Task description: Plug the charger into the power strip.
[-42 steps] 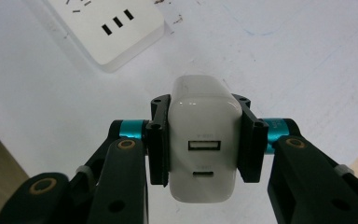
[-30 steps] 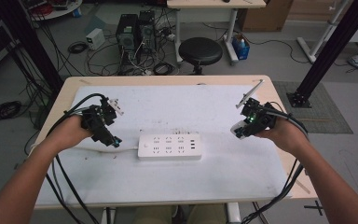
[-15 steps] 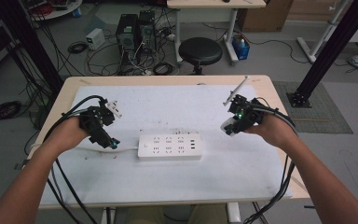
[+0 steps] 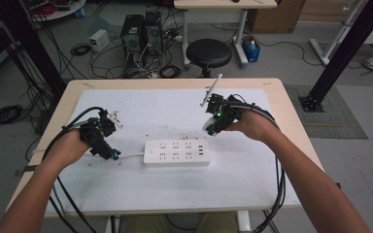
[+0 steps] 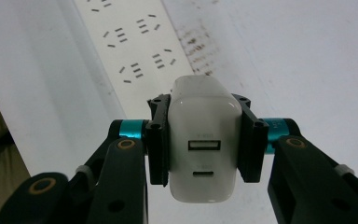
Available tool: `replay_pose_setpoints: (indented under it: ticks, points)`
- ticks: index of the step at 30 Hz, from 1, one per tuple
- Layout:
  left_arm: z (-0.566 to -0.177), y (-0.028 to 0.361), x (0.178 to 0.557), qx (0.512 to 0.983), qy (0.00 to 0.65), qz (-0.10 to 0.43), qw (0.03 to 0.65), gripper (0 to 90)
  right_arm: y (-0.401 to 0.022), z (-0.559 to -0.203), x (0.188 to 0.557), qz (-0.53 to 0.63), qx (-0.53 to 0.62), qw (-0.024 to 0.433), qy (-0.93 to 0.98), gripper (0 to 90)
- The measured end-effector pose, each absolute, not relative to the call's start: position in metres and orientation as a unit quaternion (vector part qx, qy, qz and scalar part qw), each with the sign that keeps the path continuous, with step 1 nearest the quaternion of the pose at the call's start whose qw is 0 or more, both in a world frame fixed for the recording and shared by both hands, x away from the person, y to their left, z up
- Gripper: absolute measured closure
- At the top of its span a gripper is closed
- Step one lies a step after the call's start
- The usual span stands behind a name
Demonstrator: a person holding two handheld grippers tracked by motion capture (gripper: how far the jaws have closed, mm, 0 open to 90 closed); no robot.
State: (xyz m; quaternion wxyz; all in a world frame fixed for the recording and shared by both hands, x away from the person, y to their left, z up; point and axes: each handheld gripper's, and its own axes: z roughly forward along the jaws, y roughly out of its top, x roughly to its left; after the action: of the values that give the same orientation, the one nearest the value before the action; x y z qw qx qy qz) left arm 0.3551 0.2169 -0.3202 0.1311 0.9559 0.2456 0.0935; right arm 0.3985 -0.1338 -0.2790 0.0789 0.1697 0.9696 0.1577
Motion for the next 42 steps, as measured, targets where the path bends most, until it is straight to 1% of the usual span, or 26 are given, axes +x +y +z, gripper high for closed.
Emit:
replay_pose_setpoints:
  ticks: [10,15,21,25,31,36,42]
  points:
    - [-0.323,0.216,0.357,0.958,0.236,0.091,0.134,21.0,-0.095,-0.306,0.408,0.134,0.115,0.044,0.983,61.9]
    - [-0.323,0.217,0.357,0.959,0.232,0.092,0.136,21.0,-0.078,-0.321,0.412,0.118,0.098,0.035,0.988,62.0]
    - [-0.325,0.219,0.357,0.958,0.232,0.091,0.139,21.0,-0.064,-0.339,0.413,0.087,0.069,0.041,0.993,62.0]
    - [-0.327,0.221,0.356,0.956,0.238,0.091,0.148,21.0,-0.058,-0.342,0.413,0.081,0.054,0.046,0.994,62.0]
    - [-0.328,0.223,0.356,0.957,0.236,0.089,0.144,21.0,-0.053,-0.350,0.414,0.054,0.028,0.050,0.997,62.0]
    - [-0.330,0.222,0.357,0.956,0.239,0.087,0.144,21.0,-0.049,-0.351,0.413,0.042,0.001,0.056,0.998,62.1]
    - [-0.331,0.218,0.357,0.958,0.233,0.085,0.145,21.0,-0.041,-0.351,0.413,0.023,-0.005,0.056,0.998,62.2]
